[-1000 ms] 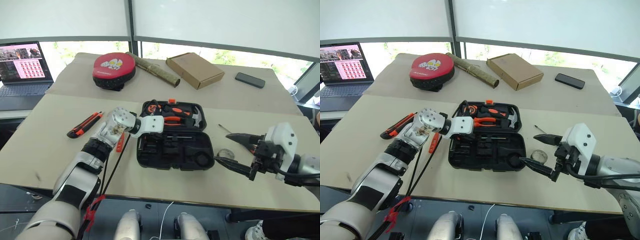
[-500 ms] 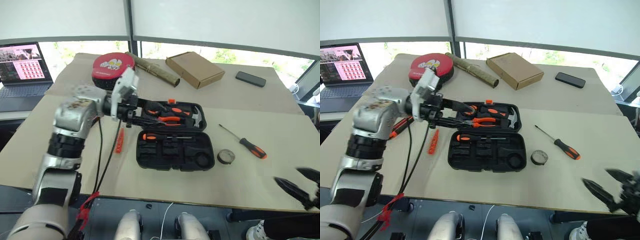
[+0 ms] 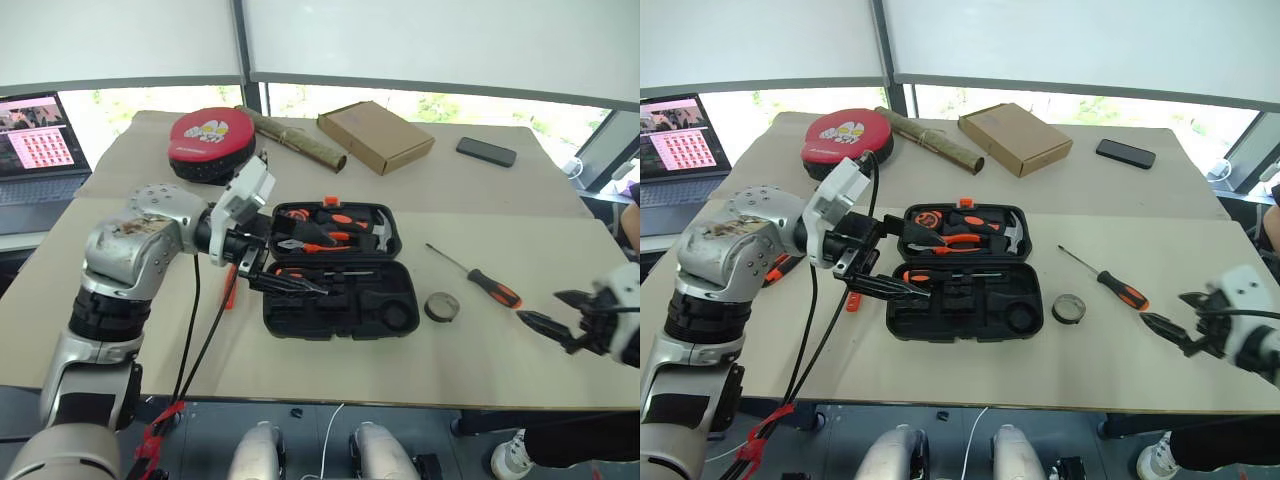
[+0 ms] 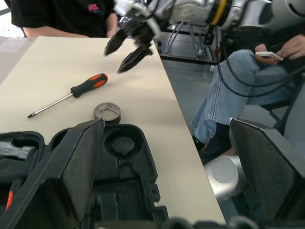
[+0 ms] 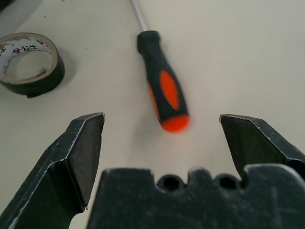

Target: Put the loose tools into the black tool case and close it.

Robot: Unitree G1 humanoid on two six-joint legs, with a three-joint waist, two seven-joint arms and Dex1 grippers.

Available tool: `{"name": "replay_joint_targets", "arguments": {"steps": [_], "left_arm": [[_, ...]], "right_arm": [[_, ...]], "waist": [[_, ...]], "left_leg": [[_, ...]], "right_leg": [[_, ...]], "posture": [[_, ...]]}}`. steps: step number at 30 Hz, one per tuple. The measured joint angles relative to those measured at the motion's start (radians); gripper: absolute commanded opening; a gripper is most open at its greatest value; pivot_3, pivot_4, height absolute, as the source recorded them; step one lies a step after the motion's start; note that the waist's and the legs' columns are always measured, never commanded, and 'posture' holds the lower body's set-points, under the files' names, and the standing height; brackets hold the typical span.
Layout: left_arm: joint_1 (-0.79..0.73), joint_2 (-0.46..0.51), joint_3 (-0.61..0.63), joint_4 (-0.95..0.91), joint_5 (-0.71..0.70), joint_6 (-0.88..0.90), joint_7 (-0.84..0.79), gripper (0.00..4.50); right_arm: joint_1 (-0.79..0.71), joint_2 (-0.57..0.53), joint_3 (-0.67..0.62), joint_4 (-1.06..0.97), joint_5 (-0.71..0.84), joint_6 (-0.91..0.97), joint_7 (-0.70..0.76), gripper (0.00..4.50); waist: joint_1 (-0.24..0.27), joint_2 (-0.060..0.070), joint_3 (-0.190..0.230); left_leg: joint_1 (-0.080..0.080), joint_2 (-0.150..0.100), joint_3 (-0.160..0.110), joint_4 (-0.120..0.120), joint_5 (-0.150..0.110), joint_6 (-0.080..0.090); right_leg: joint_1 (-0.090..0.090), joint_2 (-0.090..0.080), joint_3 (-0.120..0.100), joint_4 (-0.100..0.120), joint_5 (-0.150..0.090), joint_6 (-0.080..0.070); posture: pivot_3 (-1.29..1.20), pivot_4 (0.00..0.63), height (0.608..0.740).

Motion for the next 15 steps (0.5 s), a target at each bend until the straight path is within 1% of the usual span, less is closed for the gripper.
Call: {"name": "replay_joint_targets", "arguments": {"steps": [3,5,9,10,11,13,15], "left_arm": [[0.009,0.005,-0.001,-0.013,0.001,-0.004,0.016,4.49],[0.011,0.007,-0.001,-0.019,0.000,-0.004,0.028,4.49],[0.017,0.026,-0.001,-0.039,-0.010,-0.001,0.039,4.50],[0.017,0.032,-0.001,-0.040,-0.011,-0.001,0.039,4.50],[0.019,0.036,-0.001,-0.040,-0.011,-0.001,0.040,4.50],[0.025,0.042,-0.001,-0.039,-0.011,-0.002,0.042,4.50],[0.039,0.051,-0.001,-0.039,-0.011,-0.002,0.046,4.50]], "right_arm": [[-0.110,0.016,0.092,0.125,-0.058,-0.025,-0.016,4.50],[-0.159,0.034,0.122,0.180,-0.079,-0.034,-0.022,4.50],[-0.231,0.056,0.148,0.257,-0.092,-0.045,-0.026,3.45],[-0.234,0.059,0.150,0.260,-0.091,-0.047,-0.022,3.06],[-0.235,0.064,0.150,0.262,-0.090,-0.049,-0.020,2.78],[-0.235,0.073,0.150,0.262,-0.088,-0.056,-0.016,2.09],[-0.231,0.076,0.150,0.259,-0.082,-0.061,-0.013,1.28]], "waist": [[0.007,0.000,0.000],[0.007,0.000,0.000],[0.002,0.000,0.000],[0.002,0.000,0.000],[0.002,0.000,0.000],[0.002,0.000,0.000],[0.002,0.000,0.000]], "left_leg": [[-0.001,-0.002,0.000,0.000,0.000,0.000],[-0.001,-0.003,0.000,0.000,0.000,0.000],[0.000,-0.002,0.000,0.000,0.000,0.000],[0.000,-0.002,0.000,0.000,0.000,0.000],[0.000,-0.002,0.000,0.000,0.000,0.000],[0.000,-0.002,0.000,0.000,0.000,0.000],[0.000,-0.002,0.000,0.000,0.000,0.000]], "right_leg": [[0.000,-0.002,0.000,0.000,0.000,0.001],[0.000,-0.002,0.000,0.000,0.000,0.001],[0.000,-0.002,0.000,0.000,0.000,0.001],[0.000,-0.002,0.000,0.000,0.000,0.001],[0.000,-0.002,0.000,0.000,0.000,0.001],[0.001,-0.002,0.000,0.000,0.000,0.001],[0.001,-0.002,0.000,0.000,0.000,0.001]], "posture": [[0.00,0.150,0.740],[0.00,0.150,0.740],[0.00,0.150,0.740],[0.00,0.150,0.740],[0.00,0.150,0.740],[0.00,0.150,0.740],[0.00,0.150,0.740]]}}
